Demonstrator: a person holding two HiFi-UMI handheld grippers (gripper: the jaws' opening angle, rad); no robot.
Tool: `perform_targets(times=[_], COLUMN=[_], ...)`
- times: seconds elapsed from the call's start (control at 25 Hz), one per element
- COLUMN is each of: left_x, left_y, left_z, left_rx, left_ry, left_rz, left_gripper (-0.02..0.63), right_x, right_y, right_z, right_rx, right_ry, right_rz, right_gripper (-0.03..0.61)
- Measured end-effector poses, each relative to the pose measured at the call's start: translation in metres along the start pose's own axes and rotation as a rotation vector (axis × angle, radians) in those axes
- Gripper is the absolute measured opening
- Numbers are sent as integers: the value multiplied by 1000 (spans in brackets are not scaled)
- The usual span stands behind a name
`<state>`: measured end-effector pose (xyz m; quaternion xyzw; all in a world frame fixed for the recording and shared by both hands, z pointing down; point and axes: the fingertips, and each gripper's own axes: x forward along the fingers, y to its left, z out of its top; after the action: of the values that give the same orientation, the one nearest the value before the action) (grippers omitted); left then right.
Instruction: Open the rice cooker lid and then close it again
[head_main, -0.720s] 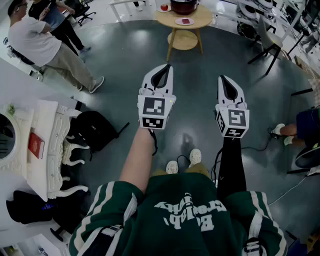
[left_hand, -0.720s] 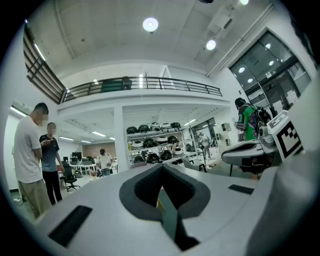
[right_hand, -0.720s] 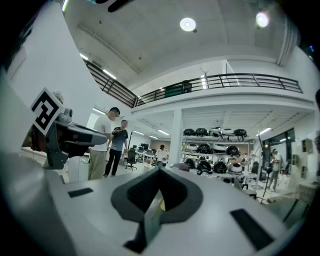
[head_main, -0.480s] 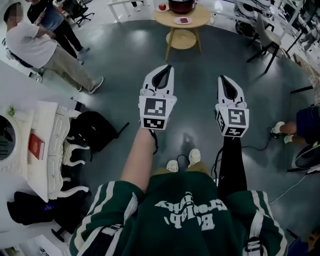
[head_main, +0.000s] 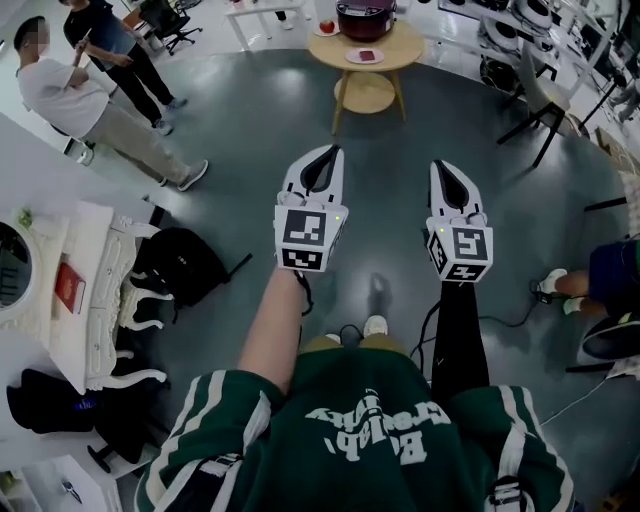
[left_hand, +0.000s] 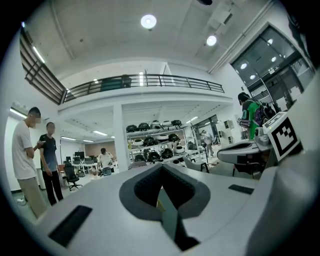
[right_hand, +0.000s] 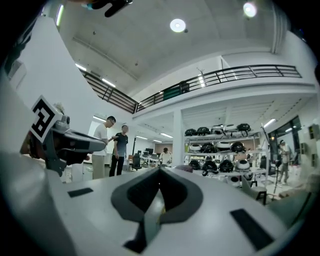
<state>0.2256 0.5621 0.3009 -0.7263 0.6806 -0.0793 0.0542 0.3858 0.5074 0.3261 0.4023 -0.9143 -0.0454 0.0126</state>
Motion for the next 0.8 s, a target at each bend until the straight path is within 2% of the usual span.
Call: perform_targets(times=[0.4, 0.8], left_x=[39, 84], left_y=[-19, 20], left_z=[4, 0], left_rx=[2, -3], left_ry=[3, -10], left_rz=[44, 64], left_gripper=[0, 0], right_x=[24, 86], right_y=[-46, -50], right_z=[5, 3], right_rx=[7, 1], right_ry=[-42, -57], right_rz=[53, 71], right_gripper=[5, 5])
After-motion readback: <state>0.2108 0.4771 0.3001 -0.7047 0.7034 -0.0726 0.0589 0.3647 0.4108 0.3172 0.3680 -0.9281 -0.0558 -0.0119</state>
